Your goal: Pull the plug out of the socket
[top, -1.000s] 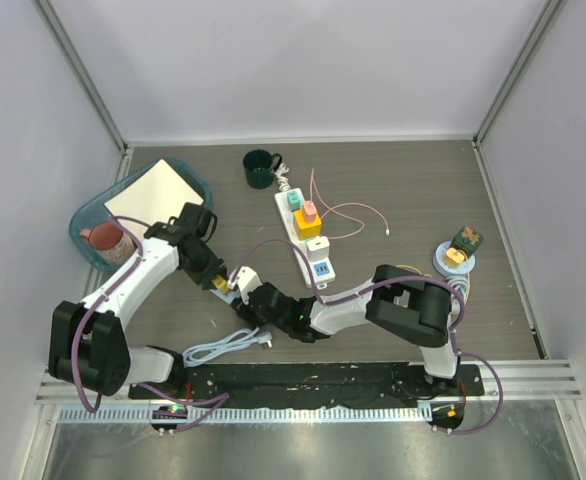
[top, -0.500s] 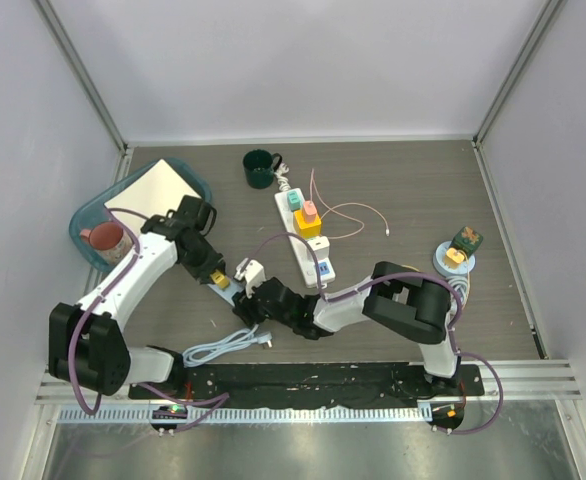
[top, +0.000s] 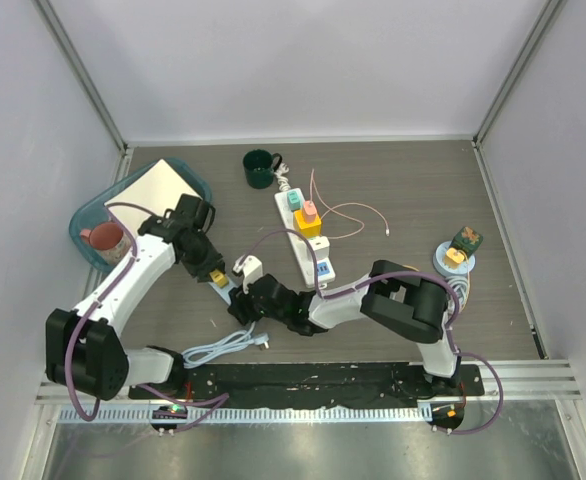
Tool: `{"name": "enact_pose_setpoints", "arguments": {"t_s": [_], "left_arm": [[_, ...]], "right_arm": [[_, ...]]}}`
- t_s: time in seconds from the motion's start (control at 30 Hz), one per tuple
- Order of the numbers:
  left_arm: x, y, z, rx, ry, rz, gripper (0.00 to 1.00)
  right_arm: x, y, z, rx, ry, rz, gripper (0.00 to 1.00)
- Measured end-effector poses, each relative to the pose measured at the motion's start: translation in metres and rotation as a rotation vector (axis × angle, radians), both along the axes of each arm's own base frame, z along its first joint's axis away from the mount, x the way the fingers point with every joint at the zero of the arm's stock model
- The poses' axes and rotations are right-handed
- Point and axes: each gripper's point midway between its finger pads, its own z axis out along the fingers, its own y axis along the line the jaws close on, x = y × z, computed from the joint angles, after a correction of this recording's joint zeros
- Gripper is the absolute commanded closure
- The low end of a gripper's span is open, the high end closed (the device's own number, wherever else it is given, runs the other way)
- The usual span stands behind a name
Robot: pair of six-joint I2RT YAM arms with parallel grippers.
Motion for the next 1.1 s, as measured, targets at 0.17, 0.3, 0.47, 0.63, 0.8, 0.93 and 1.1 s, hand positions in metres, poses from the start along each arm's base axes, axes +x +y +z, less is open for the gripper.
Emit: {"name": "enact_pose_setpoints", "arguments": {"t_s": [0.17, 0.3, 0.47, 0.63, 0.8, 0.93, 1.1], "left_arm": [[0.003, -0.002, 0.006, -0.010, -0.019, -0.030, 1.00], [0.002, -0.001, 0.006, -0.001, -0.022, -0.032, 1.00], [-0.007, -0.001, -0.004, 0.006, -0.026, -0.040, 1.00], [-0.010, -0.007, -0.006, 0.008, -0.031, -0.077, 1.00], [-0.007, -0.009, -0.005, 0.002, -0.047, -0.102, 1.00], [-0.004, -0.008, -0.003, 0.004, -0.059, -0.101, 1.00], [-0.003, -0.005, 0.002, 0.027, -0.061, -0.067, 1.00]], "right_arm": [[0.001, 0.003, 0.000, 0.035, 0.024, -0.024, 0.99], [0.000, 0.003, 0.001, 0.044, 0.030, -0.029, 0.99], [-0.007, -0.004, 0.003, 0.014, 0.060, -0.017, 0.99], [-0.013, -0.009, 0.004, -0.043, 0.105, -0.007, 0.99], [-0.010, -0.007, 0.002, -0.065, 0.147, -0.022, 0.99], [-0.007, -0.004, 0.002, -0.034, 0.171, -0.037, 0.99], [-0.008, 0.000, 0.002, 0.062, 0.203, -0.051, 0.99]]}}
